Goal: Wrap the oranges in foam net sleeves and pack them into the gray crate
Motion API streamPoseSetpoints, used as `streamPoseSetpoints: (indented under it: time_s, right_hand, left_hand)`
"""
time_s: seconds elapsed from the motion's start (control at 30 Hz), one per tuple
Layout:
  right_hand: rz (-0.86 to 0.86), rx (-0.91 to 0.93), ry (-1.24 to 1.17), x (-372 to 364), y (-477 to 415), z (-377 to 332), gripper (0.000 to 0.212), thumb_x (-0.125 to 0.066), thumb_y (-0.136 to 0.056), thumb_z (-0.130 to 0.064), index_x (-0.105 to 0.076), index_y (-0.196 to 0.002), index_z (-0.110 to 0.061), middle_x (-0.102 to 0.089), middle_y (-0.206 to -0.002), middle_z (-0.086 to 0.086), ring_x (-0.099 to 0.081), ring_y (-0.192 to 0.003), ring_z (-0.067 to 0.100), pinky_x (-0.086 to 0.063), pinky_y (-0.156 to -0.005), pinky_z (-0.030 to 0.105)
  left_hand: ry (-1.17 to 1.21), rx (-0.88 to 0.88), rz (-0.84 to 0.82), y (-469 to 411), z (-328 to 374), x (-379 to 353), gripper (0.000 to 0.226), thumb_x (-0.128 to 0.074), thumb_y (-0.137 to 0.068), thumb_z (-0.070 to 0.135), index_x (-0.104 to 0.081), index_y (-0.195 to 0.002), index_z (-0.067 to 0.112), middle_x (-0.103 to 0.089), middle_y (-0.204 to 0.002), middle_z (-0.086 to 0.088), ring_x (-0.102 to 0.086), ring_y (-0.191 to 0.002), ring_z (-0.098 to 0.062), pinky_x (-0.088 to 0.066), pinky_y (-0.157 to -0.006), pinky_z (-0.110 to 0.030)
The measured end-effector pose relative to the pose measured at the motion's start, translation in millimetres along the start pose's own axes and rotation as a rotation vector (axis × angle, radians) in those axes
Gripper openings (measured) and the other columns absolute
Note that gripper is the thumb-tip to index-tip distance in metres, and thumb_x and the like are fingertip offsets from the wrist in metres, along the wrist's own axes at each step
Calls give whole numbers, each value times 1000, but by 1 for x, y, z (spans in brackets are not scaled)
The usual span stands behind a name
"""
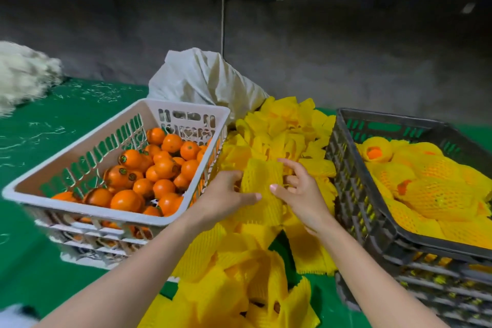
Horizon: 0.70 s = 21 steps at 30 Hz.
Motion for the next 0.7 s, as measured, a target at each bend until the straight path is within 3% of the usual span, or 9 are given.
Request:
streamPoseSetpoints:
  time_s: [0.07,0.13,0.27,0.33,0.43,0.5,0.6,0.63,0.7]
  right_hand:
    - [17,118,172,-12,-2,-10,56,-66,-84,-9,-45,-129,-35,-52,-125,-8,-50,-110,2,-49,-88,25]
    - [44,320,351,-28,-1,-30,51,-70,-82,-15,-50,-124,-36,-49,-122,-18,-45,-109,-10,-41,-90,11]
    - [273,602,575,-56,2,-57,26,-80,-71,-15,-69,-93,-5,-61,-105,9,-53,-100,14,-37,-86,14]
    - [289,670,583,-74,0,-66,25,-79,-69,-18,-66,-82,-1,-62,-89,8,-55,-87,12,-39,-77,17]
    - [129,531,434,-107,-22,-69,25,-72,-75,-24,-63,-91,-7,-56,-80,-17,-50,-76,-3,-36,-67,12]
    - [66,429,366,-129,-46,-68,17,-65,-85,-19,-61,-98,-9,-57,-83,-13,-49,-76,-1,-36,-67,18]
    - [31,272,185,-162,-76,-62,11,-51,-94,-12,-56,-103,-8,-53,-85,-1,-46,-77,10,-37,-68,29]
    - [-2,221,201,-176,-82,-58,17,-48,-96,-13,-53,-111,-6,-52,-90,-1,-45,-81,11,-36,-72,29]
    - [-109,147,334,-204,-87,-42,25,-44,-98,-17,-48,-121,-7,-53,-103,5,-47,-91,17,-38,-79,30]
  left_hand:
    - [-198,-115,98,2,6,17,11,-75,-80,16,-64,-80,19,-69,-78,-2,-64,-73,-24,-51,-63,-39]
    - [-288,-186,140,7,9,30,23,-76,-79,16,-57,-70,25,-59,-61,11,-53,-57,-8,-37,-51,-23]
    - [-364,-190,251,15,4,57,21,-76,-78,23,-62,-93,19,-60,-78,7,-53,-66,-9,-36,-51,-15]
    - [-353,-171,319,19,-1,73,31,-75,-78,27,-59,-104,19,-59,-82,5,-52,-68,-10,-37,-51,-16]
    - [-350,-192,332,23,-1,99,28,-74,-78,24,-57,-100,20,-61,-79,4,-58,-70,-15,-41,-53,-25]
    - [-233,-208,288,20,-2,129,20,-74,-77,30,-63,-93,23,-66,-81,3,-62,-75,-10,-47,-62,-22]
    - [128,-169,351,6,-15,197,13,-62,-82,31,-72,-82,23,-65,-69,0,-59,-58,-8,-46,-50,-18]
    - [100,-126,402,-3,-25,218,13,-60,-85,26,-72,-86,21,-64,-69,1,-58,-55,-8,-45,-49,-18]
    - [-364,16,349,-27,-52,242,14,-60,-87,13,-69,-99,13,-67,-86,-1,-62,-69,-10,-45,-61,-18]
Point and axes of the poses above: each hand's wrist, its own y-axis away from the middle knuckle, its own x-axis out of the back of the hand, z = x × y, the point moved 6 cm from there along -y, towards the middle knuckle
